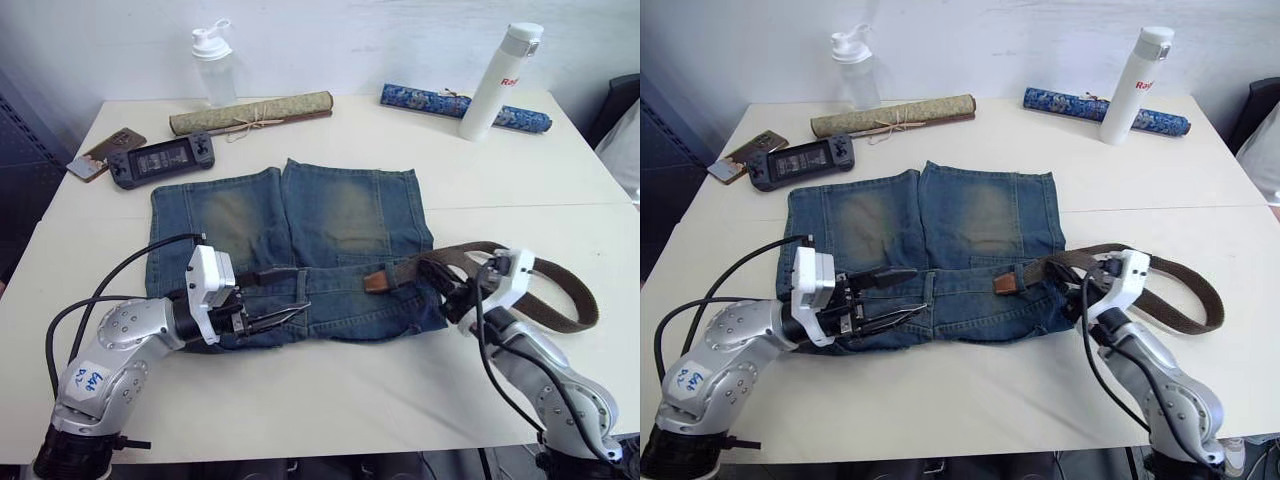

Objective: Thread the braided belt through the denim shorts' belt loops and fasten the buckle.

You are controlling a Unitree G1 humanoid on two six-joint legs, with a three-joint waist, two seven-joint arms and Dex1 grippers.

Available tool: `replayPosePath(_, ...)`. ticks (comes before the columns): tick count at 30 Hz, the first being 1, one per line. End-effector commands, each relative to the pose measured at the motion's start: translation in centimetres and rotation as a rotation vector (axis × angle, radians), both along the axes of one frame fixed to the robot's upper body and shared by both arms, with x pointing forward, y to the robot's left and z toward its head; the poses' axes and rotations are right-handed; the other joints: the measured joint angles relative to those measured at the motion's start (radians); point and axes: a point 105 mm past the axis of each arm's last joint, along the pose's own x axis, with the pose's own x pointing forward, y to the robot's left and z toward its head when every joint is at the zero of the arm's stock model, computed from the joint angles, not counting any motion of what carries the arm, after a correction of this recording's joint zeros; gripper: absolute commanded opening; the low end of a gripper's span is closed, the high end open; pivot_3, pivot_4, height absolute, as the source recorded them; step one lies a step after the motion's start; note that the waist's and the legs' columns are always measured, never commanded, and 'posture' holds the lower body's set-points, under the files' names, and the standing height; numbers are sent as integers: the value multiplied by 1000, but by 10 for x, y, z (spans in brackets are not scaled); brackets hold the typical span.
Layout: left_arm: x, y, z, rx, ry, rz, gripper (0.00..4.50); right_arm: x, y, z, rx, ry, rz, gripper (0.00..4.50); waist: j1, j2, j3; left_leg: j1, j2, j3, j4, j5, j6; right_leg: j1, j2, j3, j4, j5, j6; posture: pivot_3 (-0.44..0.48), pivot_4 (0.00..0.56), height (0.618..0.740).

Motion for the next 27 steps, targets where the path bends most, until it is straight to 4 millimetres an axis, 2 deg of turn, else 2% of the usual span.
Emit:
replayPosePath(1,3,-11,-12,83,-55,-21,2938,4,18,-3,54,57,59,0,-1,0,0,0,0,0,0,0,0,0,0,0,0,0,0,0,150,717)
replayPosePath(3,9,-16,-22,160,-131,-10,2938,7,24,-13,92,137,68,0,-1,0,0,0,0,0,0,0,0,0,1,0,0,0,0,0,150,717)
replayPosePath(6,24,-23,-30,236,-255,44,2938,6,29,-17,131,185,94,0,1,0,0,-1,0,1,0,0,0,-2,1,0,5,0,0,0,150,717)
replayPosePath(9,36,-31,-33,285,-394,81,2938,6,25,-22,190,231,76,0,1,-2,-1,-2,0,2,1,0,0,-4,0,-1,6,0,0,0,150,717)
replayPosePath(14,38,-44,-39,358,-647,42,2938,4,12,-31,305,285,32,0,0,-3,-2,-2,0,2,0,0,1,-4,-1,-1,6,0,0,0,150,717)
replayPosePath(18,44,-45,-44,410,-830,42,2938,2,14,-31,364,292,40,0,0,-5,-3,-2,0,2,0,0,1,-4,-2,-1,7,0,0,0,150,717)
replayPosePath(23,55,-48,-43,414,-940,81,2938,0,18,-28,391,284,53,0,1,-7,-4,-2,0,2,0,0,1,-4,-3,-1,7,0,0,0,150,717)
replayPosePath(27,57,-57,-58,466,-994,32,2938,-1,20,-25,397,274,58,0,0,-8,-5,-2,0,2,0,0,1,-4,-3,-3,7,0,0,0,150,717)
